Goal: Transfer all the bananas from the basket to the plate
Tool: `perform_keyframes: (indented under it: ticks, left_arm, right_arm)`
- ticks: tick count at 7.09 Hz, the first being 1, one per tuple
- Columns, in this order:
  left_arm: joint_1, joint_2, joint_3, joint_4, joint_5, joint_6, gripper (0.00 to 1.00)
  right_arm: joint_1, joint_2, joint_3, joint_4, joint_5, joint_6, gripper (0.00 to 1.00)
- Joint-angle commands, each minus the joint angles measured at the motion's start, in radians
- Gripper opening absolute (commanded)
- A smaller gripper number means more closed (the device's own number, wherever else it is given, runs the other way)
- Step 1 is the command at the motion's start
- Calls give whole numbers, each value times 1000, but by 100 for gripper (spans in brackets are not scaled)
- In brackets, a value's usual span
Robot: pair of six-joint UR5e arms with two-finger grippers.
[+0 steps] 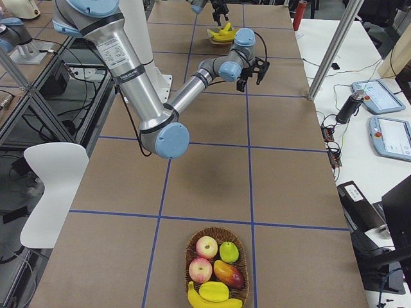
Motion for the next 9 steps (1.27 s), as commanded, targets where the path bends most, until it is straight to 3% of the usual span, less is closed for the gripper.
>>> perform_keyframes:
  ticks: [1,3,5,7,9]
  left_arm:
    - [-196,-183,-4,245,-209,23,100]
    - [-209,-268,-10,432,-222,233,100]
    - [-209,-361,-24,666,-222,468,100]
    - [-196,-439,-30,869,-238,704,100]
    - [-164,-490,-49,948,-236,765,100]
  right_arm:
    - [47,-40,2,-8,13,-115,100]
    - [138,-132,-7,-9,51,-328,100]
    - [237,-207,1,-157,59,-653,100]
    - [384,-342,-17,-180,54,-993,100]
    - [546,-422,-104,-178,42,-1320,100]
